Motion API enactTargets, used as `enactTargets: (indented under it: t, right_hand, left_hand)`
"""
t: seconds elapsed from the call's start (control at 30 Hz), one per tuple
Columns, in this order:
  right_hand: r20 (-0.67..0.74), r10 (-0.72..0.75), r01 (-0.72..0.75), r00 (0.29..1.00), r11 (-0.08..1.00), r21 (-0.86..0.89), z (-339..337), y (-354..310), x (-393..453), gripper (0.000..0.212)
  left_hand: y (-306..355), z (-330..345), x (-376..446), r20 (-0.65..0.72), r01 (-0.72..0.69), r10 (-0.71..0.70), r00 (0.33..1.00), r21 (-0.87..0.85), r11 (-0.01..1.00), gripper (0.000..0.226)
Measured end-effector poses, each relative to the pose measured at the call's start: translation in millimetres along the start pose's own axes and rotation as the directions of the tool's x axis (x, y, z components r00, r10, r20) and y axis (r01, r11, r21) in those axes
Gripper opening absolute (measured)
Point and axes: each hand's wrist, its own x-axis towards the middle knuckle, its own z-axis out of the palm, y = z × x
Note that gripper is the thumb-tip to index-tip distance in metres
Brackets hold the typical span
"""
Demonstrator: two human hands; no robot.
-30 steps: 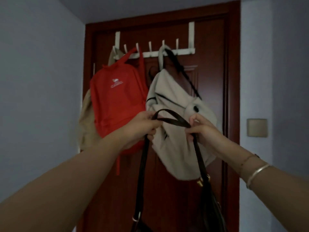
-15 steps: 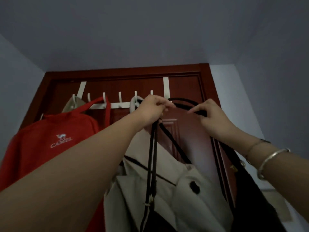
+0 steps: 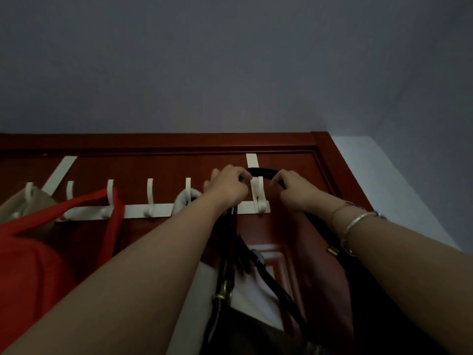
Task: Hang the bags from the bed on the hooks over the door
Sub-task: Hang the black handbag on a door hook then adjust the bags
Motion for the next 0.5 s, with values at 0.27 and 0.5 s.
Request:
enactTargets:
  t: [0.27, 0.5]
  right_hand:
    - [0.097, 0.033, -0.039, 0.995, 0.997, 0.059, 22, 20, -24, 0.019]
    - [0.122, 0.059, -0.065, 0.991, 0.997, 0.045, 24, 9, -77, 0.012]
  left_hand:
    - [-1, 27, -28, 0.031, -0.123, 0.12, 0.992, 0.165, 0.978, 0.028]
    - [3, 9, -94, 0.008, -0.009, 0.009, 1.0, 0.021, 1.0, 0.032]
